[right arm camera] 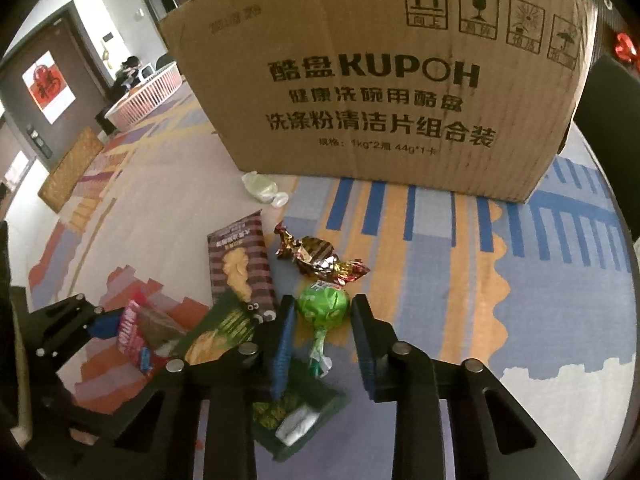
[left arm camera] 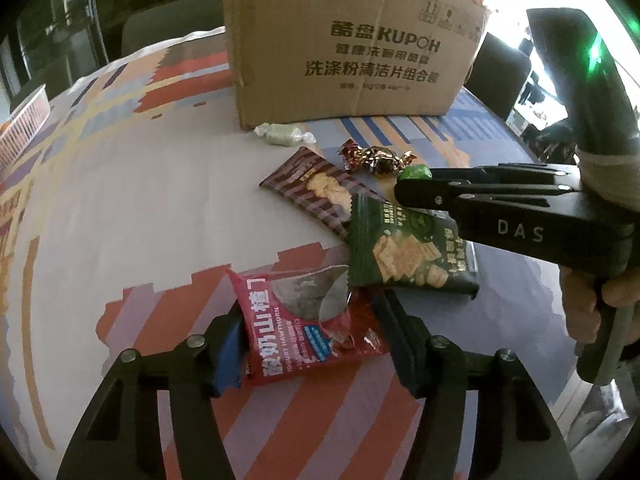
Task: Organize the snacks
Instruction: 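Grasp the pink-red bag with left gripper while right grasps second green lollipop, then carry the pink bag and lollipop into the box and open both grippers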
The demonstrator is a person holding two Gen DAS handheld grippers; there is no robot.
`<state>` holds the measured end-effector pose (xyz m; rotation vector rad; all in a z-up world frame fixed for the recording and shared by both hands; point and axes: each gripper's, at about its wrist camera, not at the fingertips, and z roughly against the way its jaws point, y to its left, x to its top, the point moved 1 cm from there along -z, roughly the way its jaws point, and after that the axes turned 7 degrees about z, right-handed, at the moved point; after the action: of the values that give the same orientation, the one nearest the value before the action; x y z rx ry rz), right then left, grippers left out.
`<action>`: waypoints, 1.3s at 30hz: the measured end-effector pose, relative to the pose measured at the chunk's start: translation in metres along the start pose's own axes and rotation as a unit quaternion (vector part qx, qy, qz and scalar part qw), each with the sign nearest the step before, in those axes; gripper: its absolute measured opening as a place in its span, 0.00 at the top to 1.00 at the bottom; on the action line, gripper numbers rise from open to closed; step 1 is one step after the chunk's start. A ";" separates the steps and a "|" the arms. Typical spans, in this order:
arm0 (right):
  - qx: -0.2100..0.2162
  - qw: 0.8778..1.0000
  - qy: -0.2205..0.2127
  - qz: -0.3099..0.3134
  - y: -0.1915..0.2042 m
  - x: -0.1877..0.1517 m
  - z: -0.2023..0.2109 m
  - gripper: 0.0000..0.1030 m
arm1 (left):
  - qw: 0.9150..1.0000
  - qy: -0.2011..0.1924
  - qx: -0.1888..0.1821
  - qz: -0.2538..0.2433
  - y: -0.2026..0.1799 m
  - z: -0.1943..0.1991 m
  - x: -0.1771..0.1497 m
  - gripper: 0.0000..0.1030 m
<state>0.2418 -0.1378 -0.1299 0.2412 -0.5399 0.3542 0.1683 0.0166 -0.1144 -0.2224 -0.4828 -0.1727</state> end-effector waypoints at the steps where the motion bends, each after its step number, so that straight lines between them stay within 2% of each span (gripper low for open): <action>1: -0.002 1.000 0.000 0.003 0.001 0.000 0.000 0.73 | 1.000 0.001 -0.004 0.007 0.002 0.002 -0.001 0.45; 4: -0.005 1.000 0.000 0.010 0.005 -0.001 0.000 0.73 | 1.000 -0.005 -0.011 0.025 0.007 0.009 -0.001 0.53; 5: -0.004 1.000 0.000 0.011 0.006 -0.001 0.000 0.73 | 1.000 -0.008 -0.010 0.028 0.008 0.011 -0.001 0.67; 11: -0.003 1.000 -0.010 0.017 0.017 -0.004 0.007 0.73 | 0.999 -0.015 -0.005 0.029 0.007 0.018 -0.001 0.71; 20: -0.012 0.999 -0.036 0.025 0.017 -0.006 0.032 0.73 | 0.997 -0.060 0.009 0.039 0.003 0.046 -0.002 0.83; 39: 0.000 0.995 -0.096 0.038 0.021 0.003 0.086 0.74 | 0.990 -0.137 0.000 0.036 -0.009 0.093 0.029 0.84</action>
<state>0.1967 -0.1453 -0.0546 0.2562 -0.7405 0.4079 0.1509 0.0278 -0.0192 -0.2643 -0.7475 -0.0719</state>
